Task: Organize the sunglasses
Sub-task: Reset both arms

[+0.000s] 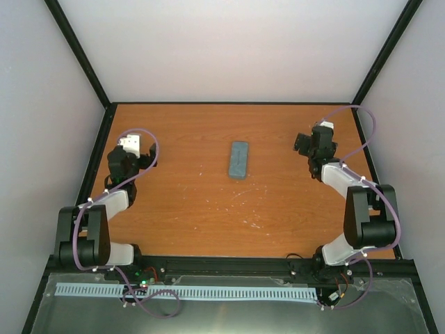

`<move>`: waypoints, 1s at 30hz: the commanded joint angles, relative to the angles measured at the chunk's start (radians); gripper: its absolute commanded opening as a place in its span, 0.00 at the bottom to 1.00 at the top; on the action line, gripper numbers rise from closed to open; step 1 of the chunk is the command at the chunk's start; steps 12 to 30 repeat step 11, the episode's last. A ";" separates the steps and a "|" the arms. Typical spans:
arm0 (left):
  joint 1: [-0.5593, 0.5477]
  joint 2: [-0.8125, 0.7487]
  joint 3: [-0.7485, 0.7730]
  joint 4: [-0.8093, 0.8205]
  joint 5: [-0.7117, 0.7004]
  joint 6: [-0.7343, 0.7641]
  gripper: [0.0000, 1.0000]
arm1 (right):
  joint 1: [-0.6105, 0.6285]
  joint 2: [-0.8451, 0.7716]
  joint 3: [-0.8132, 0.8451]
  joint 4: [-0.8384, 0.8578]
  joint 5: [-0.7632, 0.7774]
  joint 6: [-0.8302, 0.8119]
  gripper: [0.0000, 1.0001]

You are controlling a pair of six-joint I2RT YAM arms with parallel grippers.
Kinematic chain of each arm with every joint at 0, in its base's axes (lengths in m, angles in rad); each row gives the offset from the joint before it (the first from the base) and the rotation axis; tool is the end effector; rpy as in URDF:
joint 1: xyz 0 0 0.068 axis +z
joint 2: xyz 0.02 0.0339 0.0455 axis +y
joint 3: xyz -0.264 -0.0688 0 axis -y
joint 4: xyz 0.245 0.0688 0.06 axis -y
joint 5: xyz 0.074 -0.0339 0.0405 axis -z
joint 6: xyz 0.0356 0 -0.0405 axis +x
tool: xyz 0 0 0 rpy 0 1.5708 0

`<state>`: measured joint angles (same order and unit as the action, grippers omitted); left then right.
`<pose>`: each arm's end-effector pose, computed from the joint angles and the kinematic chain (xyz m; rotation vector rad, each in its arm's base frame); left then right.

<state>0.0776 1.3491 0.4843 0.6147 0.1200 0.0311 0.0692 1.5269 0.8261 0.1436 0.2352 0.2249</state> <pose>0.2720 0.0169 0.1965 0.0425 1.8187 -0.0323 0.3263 0.0143 0.2077 0.3017 2.0902 -0.0749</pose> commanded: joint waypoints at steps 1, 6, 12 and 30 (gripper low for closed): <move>0.003 0.019 0.037 0.027 -0.022 -0.027 0.99 | -0.011 0.027 0.084 -0.072 0.001 0.049 1.00; 0.004 0.046 0.066 0.001 -0.005 -0.045 0.99 | -0.009 0.020 0.104 -0.128 0.060 0.083 1.00; 0.004 0.069 0.078 0.000 0.020 -0.042 0.99 | -0.009 -0.012 0.076 -0.129 0.098 0.072 1.00; 0.004 0.069 0.078 0.000 0.020 -0.042 0.99 | -0.009 -0.012 0.076 -0.129 0.098 0.072 1.00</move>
